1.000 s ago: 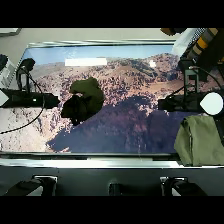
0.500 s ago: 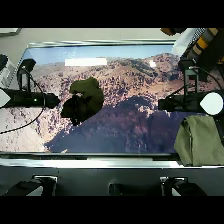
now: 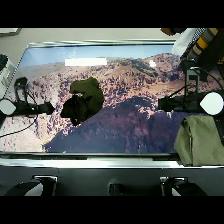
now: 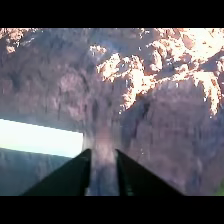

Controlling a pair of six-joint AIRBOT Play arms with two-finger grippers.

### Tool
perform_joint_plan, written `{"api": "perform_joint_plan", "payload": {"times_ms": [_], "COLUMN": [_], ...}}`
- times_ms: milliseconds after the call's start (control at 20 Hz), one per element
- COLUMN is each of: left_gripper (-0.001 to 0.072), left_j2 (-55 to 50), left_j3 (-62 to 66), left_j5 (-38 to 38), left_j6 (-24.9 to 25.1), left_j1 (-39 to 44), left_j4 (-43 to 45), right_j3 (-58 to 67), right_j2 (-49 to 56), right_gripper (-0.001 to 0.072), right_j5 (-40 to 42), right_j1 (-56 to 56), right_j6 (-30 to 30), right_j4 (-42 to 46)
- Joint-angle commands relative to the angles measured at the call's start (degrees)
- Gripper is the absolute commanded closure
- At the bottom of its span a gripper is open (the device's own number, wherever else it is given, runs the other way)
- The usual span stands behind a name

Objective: Fold the clothes and pants, and hang the long-sleeved shirts on hangers.

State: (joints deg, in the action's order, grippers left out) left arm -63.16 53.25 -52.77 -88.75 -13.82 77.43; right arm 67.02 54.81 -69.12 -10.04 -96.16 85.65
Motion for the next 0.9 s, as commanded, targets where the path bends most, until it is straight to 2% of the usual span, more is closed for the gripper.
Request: {"api": "perform_joint_plan", "payload": {"times_ms": [0, 200, 350, 500, 550, 600, 650, 750, 850], "left_gripper": [-0.0013, -0.0013, -0.0013, -0.0008, 0.0212, 0.0628, 0.0694, 0.0695, 0.0697], "left_j2": [-3.76, -11.74, -16.33, -17.97, -17.88, -17.66, -17.31, -15.61, -11.45], "left_j3": [-7.69, -7.74, -7.74, -7.72, -7.65, -7.28, -6.60, -5.51, -6.03], "left_j5": [13.33, 18.78, 21.07, 22.86, 22.21, 20.17, 17.07, 8.33, 0.09], "left_j6": [15.93, 26.05, 26.84, 26.84, 26.82, 26.82, 26.80, 26.56, 22.12], "left_j1": [-3.54, -0.24, 2.43, 4.28, 4.42, 4.20, 3.74, 1.73, -1.33], "left_j4": [-18.75, -30.18, -32.92, -35.80, -36.13, -36.13, -36.09, -36.09, -33.29], "right_j3": [-0.02, -0.02, -0.02, -0.02, -0.02, -0.02, -0.02, 0.04, 0.04], "right_j2": [0.02, 0.02, 0.02, 0.02, 0.02, 0.02, 0.00, 0.00, -0.04], "right_gripper": [0.0397, 0.0393, 0.0393, 0.0392, 0.0391, 0.0391, 0.0391, 0.0391, 0.0391], "right_j5": [-0.68, -2.16, -2.56, -2.51, -2.47, -2.49, -2.58, -3.19, -5.14], "right_j1": [-0.04, -0.04, -0.04, -0.04, -0.04, -0.04, -0.04, -0.04, -0.04], "right_j6": [-4.37, -5.92, -6.01, -8.55, -8.76, -8.98, -10.08, -11.56, -13.03], "right_j4": [-0.11, -0.11, -0.11, -0.09, -0.09, -0.09, -0.09, -0.09, -0.11]}}
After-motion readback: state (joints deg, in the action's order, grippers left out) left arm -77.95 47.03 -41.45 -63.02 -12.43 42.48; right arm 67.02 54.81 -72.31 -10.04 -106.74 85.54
